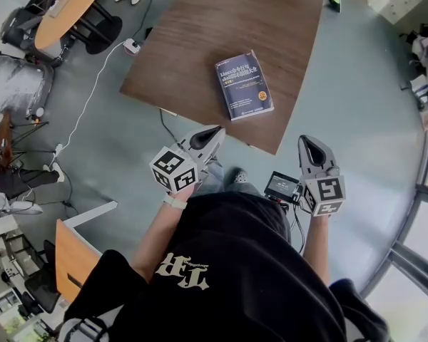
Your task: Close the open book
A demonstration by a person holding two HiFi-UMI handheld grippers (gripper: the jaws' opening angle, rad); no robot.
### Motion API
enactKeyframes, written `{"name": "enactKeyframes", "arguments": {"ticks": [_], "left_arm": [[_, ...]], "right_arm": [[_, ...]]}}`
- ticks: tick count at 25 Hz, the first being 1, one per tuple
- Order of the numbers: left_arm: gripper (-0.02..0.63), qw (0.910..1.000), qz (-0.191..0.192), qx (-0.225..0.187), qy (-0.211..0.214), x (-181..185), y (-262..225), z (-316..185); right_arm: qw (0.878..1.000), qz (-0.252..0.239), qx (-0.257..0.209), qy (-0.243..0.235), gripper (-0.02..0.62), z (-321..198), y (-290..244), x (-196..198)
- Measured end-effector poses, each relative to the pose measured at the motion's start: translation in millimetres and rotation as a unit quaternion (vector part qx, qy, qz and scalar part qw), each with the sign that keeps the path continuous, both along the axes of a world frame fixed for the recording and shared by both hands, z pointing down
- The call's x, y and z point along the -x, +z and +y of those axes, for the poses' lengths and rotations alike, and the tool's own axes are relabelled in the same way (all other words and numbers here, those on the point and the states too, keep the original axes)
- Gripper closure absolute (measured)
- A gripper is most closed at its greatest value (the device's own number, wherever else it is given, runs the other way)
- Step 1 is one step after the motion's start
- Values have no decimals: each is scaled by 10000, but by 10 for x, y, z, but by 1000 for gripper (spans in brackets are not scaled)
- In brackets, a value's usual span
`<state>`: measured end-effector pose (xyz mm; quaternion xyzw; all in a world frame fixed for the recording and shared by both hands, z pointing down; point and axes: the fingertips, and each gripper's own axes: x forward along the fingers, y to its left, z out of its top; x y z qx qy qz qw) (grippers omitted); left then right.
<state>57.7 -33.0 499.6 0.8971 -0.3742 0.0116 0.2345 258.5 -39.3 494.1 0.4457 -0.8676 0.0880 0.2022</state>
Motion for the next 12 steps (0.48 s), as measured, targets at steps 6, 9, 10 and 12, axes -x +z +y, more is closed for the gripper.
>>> {"name": "enactKeyframes", "arguments": {"ticks": [6,9,10,12], "left_arm": [[600,9999,-140,60,54,-81,-30,166],[600,9996,-265,38,127,-65,-33,200],[600,9994,-304,27,148,-56,-33,209],[600,9992,-341,19,196,-48,-36,221]], "right_arm": [[9997,-195,112,-56,609,136,35,-51],[9997,-226,117,-8,609,195,70,-38],[9996,-239,122,9,609,216,79,-30],[9996,-247,144,36,609,252,97,-20]]}}
